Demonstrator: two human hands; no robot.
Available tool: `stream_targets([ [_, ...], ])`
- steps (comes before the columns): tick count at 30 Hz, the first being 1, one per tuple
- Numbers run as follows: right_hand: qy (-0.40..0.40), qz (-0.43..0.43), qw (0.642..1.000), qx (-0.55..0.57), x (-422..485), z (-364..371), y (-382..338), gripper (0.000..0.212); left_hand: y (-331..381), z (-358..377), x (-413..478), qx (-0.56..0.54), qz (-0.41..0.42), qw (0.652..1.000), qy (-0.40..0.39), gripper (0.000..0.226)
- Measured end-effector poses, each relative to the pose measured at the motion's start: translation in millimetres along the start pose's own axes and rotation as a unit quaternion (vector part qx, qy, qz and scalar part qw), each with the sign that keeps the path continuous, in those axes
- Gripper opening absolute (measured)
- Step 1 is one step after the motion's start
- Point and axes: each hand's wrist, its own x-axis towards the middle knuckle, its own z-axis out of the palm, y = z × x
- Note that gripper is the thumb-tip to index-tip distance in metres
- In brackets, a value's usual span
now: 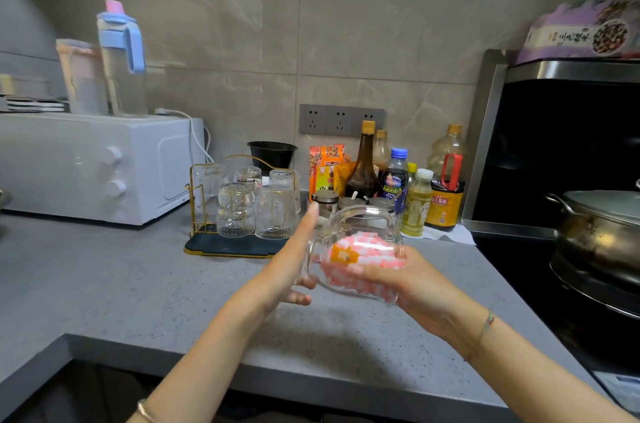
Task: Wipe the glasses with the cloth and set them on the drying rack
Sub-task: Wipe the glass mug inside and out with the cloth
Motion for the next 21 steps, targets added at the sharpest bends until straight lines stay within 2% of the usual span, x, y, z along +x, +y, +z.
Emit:
stream_targets([
  [3,-0.006,0.008,1.000,-0.004,0,1,0,0.032,-3,6,4,-0.021,0.002,0.998,0.055,0.061],
  [6,-0.054,0.014,0.998,0.037,-2,-1,-4,0.035,-15,9,10,-0.036,0.095,0.991,0.089,0.040],
  [10,-0.141,0.032,0.978,0.150,-9,-9,-1,0.064,-24,9,12,-0.024,0.195,0.977,0.079,0.030],
  [13,-0.150,0.068,0.962,0.218,-8,-10,1,0.088,-28,10,14,-0.007,0.229,0.971,0.064,0.034],
  [15,-0.126,0.087,0.962,0.225,-7,-6,-1,0.094,-30,10,16,0.006,0.257,0.965,0.062,0.039],
  [18,-0.043,0.102,0.975,0.191,-7,-2,-2,0.077,-29,10,14,0.010,0.270,0.961,0.061,0.044],
  [21,-0.005,0.099,0.978,0.183,-4,-1,-2,0.046,-26,10,13,0.019,0.244,0.968,0.061,0.073],
])
